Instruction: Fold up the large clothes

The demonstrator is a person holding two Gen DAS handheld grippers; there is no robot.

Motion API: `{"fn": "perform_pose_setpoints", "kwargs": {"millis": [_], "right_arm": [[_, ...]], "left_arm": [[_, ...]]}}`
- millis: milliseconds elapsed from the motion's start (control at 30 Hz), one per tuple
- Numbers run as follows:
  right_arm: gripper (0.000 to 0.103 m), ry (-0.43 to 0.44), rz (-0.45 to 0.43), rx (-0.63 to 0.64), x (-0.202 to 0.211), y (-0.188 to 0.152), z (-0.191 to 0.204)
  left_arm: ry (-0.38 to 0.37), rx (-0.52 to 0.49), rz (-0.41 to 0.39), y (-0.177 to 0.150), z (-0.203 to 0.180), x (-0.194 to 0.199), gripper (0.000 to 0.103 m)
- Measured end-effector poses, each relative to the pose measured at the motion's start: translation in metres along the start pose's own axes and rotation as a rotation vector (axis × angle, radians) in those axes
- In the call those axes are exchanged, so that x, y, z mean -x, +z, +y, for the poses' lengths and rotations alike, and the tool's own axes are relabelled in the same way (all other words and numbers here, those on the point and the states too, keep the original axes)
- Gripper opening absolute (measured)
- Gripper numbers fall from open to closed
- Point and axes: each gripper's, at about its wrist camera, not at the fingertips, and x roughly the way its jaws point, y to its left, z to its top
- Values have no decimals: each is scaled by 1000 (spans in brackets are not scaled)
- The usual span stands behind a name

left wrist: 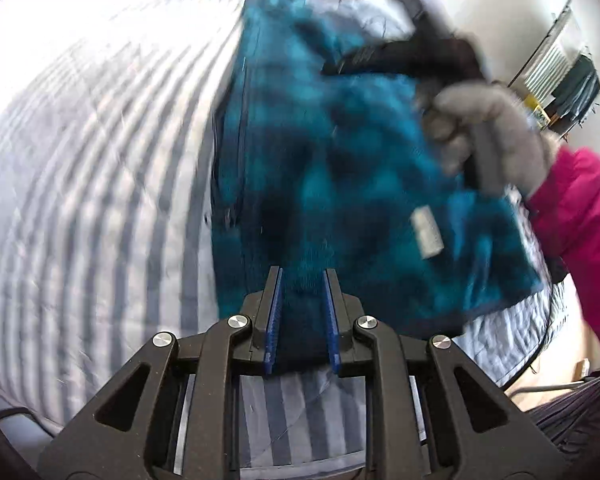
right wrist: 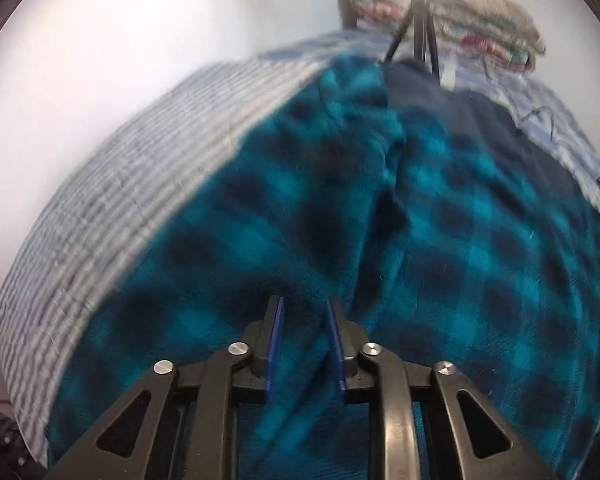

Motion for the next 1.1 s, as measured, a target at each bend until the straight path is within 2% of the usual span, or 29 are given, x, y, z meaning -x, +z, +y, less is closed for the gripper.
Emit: {"fn": "perform_pose_setpoints", "kwargs": {"millis": [133,233,367,500,667,767,833,900,967,1100], "right_arm": [[17,12,55,14,10,15,3],[17,91,-4,-4,33,41,6],[17,111,-85,-27,45,90,6],[15,126,-117,-54,22,131,4],[13,95,-113,-67,-32,168,0],[13,59,-93,-97,-62,175,-13],[5,11,-59,-148,-84,169,-33],[4,45,-47,-200,-102,158,-52],[4,75,-83,-220,-100,151,-56],[7,82,-87,-228,-86,154,-53]], "left_arm": [[-13,11,-2,1,2,5,18],[-22,61,-13,5,10,26,18],[74,90,-42,9,24,55,18],[118,178,-68,7,56,76,18],[108,290,-112,26,90,88,18],[94,335,-88,28,97,83,18],[74,356,-68,26,102,78,18],[62,370,-52,26,106,73,18],[56,379,-48,25,108,69,18],[50,379,-50,26,106,70,18]]}}
